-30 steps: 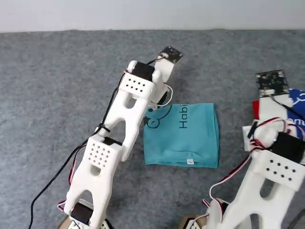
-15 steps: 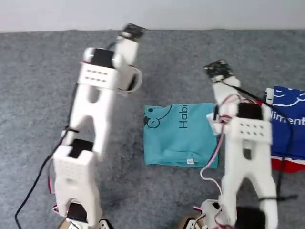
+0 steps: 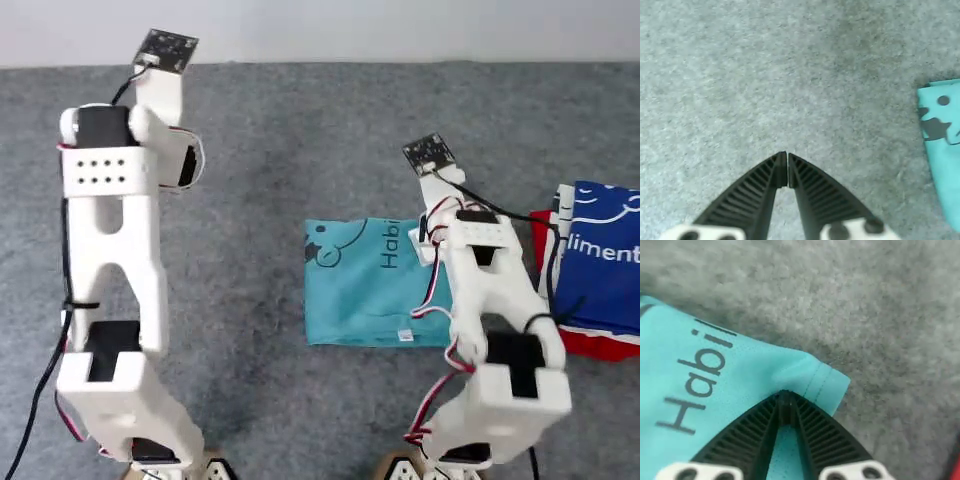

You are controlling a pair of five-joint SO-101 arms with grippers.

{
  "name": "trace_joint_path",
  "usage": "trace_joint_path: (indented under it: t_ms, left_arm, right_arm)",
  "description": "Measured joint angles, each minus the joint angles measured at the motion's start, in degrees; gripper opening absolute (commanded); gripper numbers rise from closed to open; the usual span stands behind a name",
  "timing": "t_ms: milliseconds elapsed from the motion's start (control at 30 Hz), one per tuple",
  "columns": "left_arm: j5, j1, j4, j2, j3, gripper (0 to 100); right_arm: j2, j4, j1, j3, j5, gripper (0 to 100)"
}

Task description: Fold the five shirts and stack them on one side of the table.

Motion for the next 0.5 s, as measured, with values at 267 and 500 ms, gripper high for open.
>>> trace_joint_path:
  t_ms: [267, 500]
  left_arm:
    - [-0.09, 0.00, 0.00, -0.18, 0.00, 1]
    - [-0.09, 0.00, 0.00, -0.18, 0.00, 1]
  right_arm:
    - [-3.43, 17.76, -2.73, -11.52, -0.26, 1.3]
    - [-5.63, 35.16, -5.10, -16.00, -10.29, 28.1]
